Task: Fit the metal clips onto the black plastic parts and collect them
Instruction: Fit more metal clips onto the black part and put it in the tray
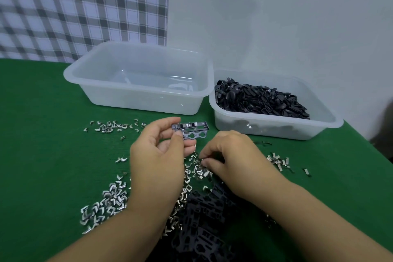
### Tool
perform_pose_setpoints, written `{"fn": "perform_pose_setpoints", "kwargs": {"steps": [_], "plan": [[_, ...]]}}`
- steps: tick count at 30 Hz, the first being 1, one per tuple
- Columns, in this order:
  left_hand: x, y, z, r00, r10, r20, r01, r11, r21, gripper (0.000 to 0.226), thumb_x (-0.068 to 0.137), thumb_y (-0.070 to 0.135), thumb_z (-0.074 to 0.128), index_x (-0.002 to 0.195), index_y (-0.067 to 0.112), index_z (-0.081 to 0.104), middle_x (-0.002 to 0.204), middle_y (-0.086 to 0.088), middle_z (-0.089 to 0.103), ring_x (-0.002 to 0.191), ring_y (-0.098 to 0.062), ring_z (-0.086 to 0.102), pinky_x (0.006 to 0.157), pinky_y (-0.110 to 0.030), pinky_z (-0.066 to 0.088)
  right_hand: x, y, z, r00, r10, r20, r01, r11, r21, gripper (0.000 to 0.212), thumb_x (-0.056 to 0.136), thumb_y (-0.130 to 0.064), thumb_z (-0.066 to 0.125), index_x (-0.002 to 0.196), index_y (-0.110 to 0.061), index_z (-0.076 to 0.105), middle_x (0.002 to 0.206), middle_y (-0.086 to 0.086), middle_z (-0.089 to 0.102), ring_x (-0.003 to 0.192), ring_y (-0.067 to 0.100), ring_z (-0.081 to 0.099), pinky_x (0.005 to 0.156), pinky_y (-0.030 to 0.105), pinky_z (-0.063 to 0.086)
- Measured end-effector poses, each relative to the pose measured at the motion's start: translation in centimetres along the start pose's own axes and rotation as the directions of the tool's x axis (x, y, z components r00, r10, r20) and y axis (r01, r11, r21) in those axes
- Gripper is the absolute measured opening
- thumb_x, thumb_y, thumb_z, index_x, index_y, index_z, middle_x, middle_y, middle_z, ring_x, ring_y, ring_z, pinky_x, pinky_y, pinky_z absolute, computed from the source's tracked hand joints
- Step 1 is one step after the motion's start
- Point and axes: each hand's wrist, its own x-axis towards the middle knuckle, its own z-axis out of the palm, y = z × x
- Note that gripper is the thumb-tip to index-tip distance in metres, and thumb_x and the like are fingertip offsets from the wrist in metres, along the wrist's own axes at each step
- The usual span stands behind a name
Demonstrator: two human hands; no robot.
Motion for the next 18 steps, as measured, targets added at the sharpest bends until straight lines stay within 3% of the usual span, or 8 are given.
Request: {"fn": "perform_pose_setpoints", "kwargs": {"steps": [5, 9, 12, 14, 18], "plan": [[-0.1, 0.1, -0.2, 1.0, -0.004, 0.023, 0.004, 1.0, 0.004, 0.026, 0.089, -0.003, 0.057, 0.094, 0.021, 0.066, 0.079, -0.005, 0.07, 0.066, -0.01, 0.072, 0.059, -0.011, 0.052, -0.3, 0.3, 0.0, 1.0, -0.008, -0.024, 0.008, 0.999, 0.032, 0.008, 0.081, -0.025, 0.066, 0.074, -0.028, 0.063, 0.079, -0.012, 0.057, 0.079, 0.003, 0.048, 0.069, 0.02, 0.039], [-0.2, 0.0, -0.1, 0.998, -0.009, 0.067, 0.007, 0.999, 0.031, 0.027, 0.085, -0.003, 0.063, 0.097, 0.022, 0.065, 0.074, -0.007, 0.072, 0.067, -0.01, 0.072, 0.06, -0.011, 0.052, -1.5, 1.0, -0.4, 0.975, 0.078, -0.208, -0.014, 0.957, 0.291, 0.014, 0.076, -0.019, 0.071, 0.07, -0.026, 0.061, 0.066, -0.01, 0.06, 0.06, 0.0, 0.051, 0.056, 0.011, 0.038], [-0.4, 0.0, 0.0, 0.993, -0.02, 0.115, 0.014, 0.998, 0.059, 0.025, 0.083, -0.003, 0.065, 0.093, 0.019, 0.065, 0.072, -0.004, 0.073, 0.067, -0.011, 0.073, 0.059, -0.012, 0.052, -2.2, 1.2, -0.3, 0.942, 0.128, -0.31, 0.039, 0.877, 0.478, 0.018, 0.074, -0.01, 0.073, 0.071, -0.025, 0.064, 0.066, -0.008, 0.064, 0.055, 0.004, 0.053, 0.053, 0.013, 0.042], [-0.5, 0.1, 0.0, 0.989, -0.031, 0.145, 0.02, 0.997, 0.075, 0.018, 0.082, -0.003, 0.067, 0.09, 0.013, 0.066, 0.072, -0.005, 0.073, 0.066, -0.012, 0.073, 0.059, -0.014, 0.053, -2.5, 1.0, -0.2, 0.916, 0.106, -0.387, 0.105, 0.867, 0.487, 0.02, 0.074, -0.008, 0.074, 0.074, -0.027, 0.068, 0.068, -0.01, 0.067, 0.058, 0.009, 0.057, 0.056, 0.016, 0.047], [-0.7, 0.1, 0.2, 0.983, -0.033, 0.182, 0.014, 0.994, 0.105, 0.016, 0.08, -0.004, 0.068, 0.084, 0.011, 0.068, 0.07, -0.004, 0.074, 0.064, -0.013, 0.073, 0.058, -0.015, 0.054, -2.7, 0.6, -0.5, 0.845, -0.009, -0.534, 0.225, 0.913, 0.34, 0.014, 0.076, -0.012, 0.073, 0.083, -0.024, 0.073, 0.071, -0.016, 0.068, 0.067, 0.003, 0.062, 0.063, 0.015, 0.048]]}}
